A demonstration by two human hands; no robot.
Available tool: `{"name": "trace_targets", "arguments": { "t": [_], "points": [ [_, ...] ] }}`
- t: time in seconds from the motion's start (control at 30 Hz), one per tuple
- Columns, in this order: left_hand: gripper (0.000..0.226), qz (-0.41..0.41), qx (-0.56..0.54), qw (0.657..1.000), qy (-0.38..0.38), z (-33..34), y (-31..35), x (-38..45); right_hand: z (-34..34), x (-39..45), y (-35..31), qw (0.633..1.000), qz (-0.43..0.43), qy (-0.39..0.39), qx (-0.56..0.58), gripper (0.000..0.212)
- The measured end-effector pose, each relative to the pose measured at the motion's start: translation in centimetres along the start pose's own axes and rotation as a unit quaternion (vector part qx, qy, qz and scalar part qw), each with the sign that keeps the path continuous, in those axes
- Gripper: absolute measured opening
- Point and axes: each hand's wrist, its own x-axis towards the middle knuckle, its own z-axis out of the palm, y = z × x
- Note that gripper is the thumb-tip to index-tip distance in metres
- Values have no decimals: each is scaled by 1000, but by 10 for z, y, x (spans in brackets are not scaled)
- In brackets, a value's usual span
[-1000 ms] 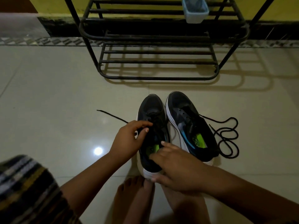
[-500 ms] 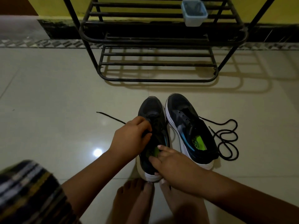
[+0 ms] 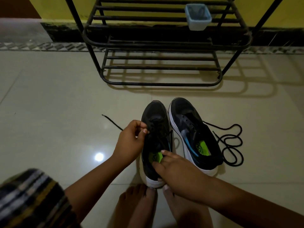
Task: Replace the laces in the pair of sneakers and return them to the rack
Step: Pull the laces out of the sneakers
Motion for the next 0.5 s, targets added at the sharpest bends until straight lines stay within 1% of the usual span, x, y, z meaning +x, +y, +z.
{"name": "trace_targets", "arguments": {
  "t": [0.07,0.13,0.2,0.27,0.3,0.37,0.43,0.47,0.5],
  "points": [
    [13,59,90,994,-33,-5,2,0,0,0,0,1000,-2,2,-5,51],
    [17,125,192,971,-68,-11,5,1,1,-1,0,1000,-8,4,-7,53],
    [17,165,275,944,-74,-15,10,3,3,-1,1,1000,-13,3,-6,56],
    [13,180,306,933,-58,-15,15,5,4,0,1,1000,-16,1,-3,55],
    [11,183,302,934,-49,-14,15,7,4,0,1,1000,-16,2,-2,54],
    [9,162,236,958,-16,-14,16,9,4,-1,2,1000,-16,4,-2,52],
    [14,101,132,985,41,-17,17,13,4,-1,2,1000,-16,7,-8,53],
    [15,64,99,991,61,-19,18,14,5,-1,2,1000,-17,7,-9,54],
    [14,38,94,993,67,-21,17,15,6,-1,2,1000,-17,8,-8,55]
  ]
}}
